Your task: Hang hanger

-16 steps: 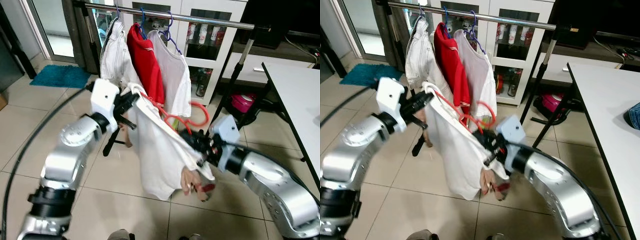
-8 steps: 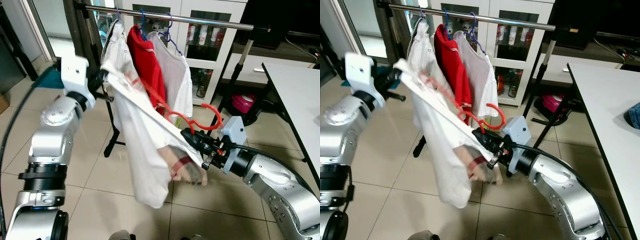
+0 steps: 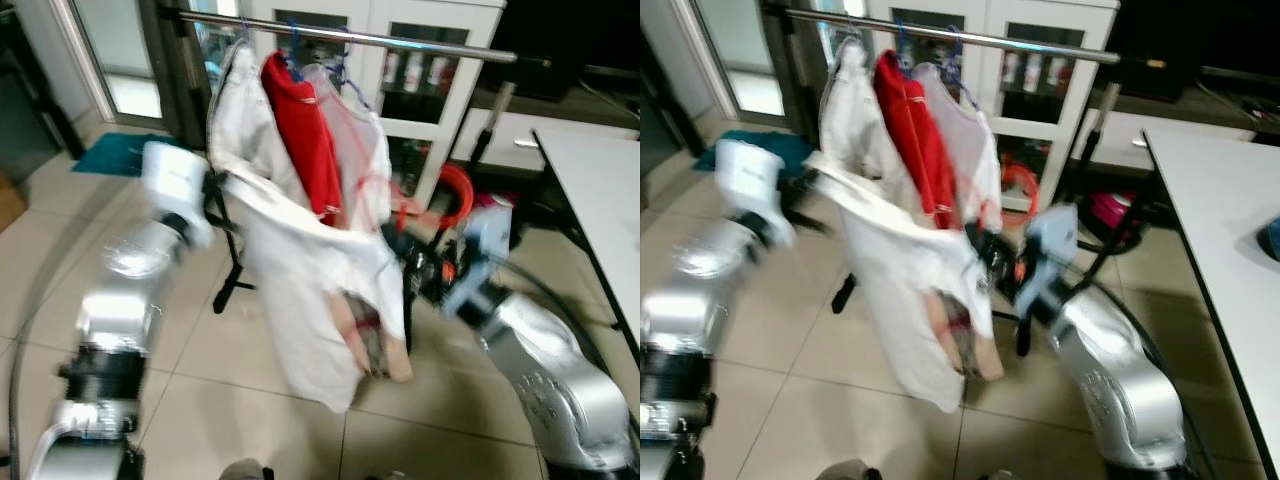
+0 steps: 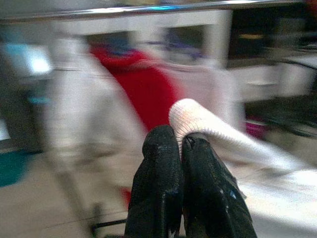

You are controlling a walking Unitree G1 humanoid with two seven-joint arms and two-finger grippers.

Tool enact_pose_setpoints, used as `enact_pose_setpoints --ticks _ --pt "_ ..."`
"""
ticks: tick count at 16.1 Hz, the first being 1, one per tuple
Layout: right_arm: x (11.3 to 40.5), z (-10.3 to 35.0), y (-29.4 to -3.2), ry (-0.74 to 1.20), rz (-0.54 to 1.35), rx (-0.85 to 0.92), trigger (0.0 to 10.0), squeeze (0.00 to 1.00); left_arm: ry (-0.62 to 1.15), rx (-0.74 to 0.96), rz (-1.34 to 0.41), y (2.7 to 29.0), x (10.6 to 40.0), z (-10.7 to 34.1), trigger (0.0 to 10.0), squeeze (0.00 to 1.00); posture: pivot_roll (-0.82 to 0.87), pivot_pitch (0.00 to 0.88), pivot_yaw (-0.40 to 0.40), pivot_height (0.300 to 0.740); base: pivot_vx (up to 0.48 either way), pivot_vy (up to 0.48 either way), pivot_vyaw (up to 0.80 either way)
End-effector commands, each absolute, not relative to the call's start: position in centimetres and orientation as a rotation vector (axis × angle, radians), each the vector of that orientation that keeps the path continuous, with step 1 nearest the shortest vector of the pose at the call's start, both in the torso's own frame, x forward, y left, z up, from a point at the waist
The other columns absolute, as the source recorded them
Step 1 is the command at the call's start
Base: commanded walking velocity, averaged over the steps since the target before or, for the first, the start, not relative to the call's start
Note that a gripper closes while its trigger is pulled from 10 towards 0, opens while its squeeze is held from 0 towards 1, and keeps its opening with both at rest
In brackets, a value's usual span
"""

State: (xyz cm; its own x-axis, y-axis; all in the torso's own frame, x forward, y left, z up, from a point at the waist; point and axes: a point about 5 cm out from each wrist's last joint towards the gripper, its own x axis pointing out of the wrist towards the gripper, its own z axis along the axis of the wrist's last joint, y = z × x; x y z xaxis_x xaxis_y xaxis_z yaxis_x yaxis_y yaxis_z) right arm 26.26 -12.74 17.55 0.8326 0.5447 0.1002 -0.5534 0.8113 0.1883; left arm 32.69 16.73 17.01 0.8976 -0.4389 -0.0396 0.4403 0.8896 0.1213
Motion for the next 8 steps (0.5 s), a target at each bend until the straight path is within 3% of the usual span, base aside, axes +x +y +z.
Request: enact_pose_setpoints --ticks 1,3,5,6,7,8 --pt "27.5 17.6 -13.3 -0.063 0.433 0.218 0.0 0.0 -0.012 0.107 -0.69 13.3 30.6 17.5 0.0 0.0 -0.06 0.0 0.011 0.74 0.0 0.0 0.0" --pt "28.2 17.3 -13.9 -0.066 0.31 0.217 0.0 0.0 -0.033 0.074 -0.801 12.5 28.4 17.9 0.0 0.0 -0.05 0.0 0.002 0.74 0.0 0.0 0.0" --pt "28.2 16.9 -14.4 -0.044 0.263 0.185 0.0 0.0 -0.04 0.048 -0.781 13.0 27.9 18.1 0.0 0.0 -0.05 0.0 -0.006 0.74 0.0 0.0 0.0" --pt "27.8 16.1 -15.1 -0.013 0.226 0.175 2.2 0.0 -0.049 0.029 -0.777 13.8 26.9 18.4 0.0 0.0 -0.05 0.0 -0.01 0.74 0.0 0.0 0.0" --pt "27.6 16.1 -15.5 -0.023 0.211 0.184 2.3 0.0 -0.062 -0.032 -0.815 13.6 26.1 18.8 0.0 0.0 -0.05 0.0 -0.009 0.74 0.0 0.0 0.0" --pt "27.7 16.1 -15.6 -0.033 0.196 0.191 1.4 0.0 -0.07 -0.077 -0.844 13.3 25.6 19.0 0.0 0.0 -0.05 0.0 -0.009 0.74 0.0 0.0 0.0"
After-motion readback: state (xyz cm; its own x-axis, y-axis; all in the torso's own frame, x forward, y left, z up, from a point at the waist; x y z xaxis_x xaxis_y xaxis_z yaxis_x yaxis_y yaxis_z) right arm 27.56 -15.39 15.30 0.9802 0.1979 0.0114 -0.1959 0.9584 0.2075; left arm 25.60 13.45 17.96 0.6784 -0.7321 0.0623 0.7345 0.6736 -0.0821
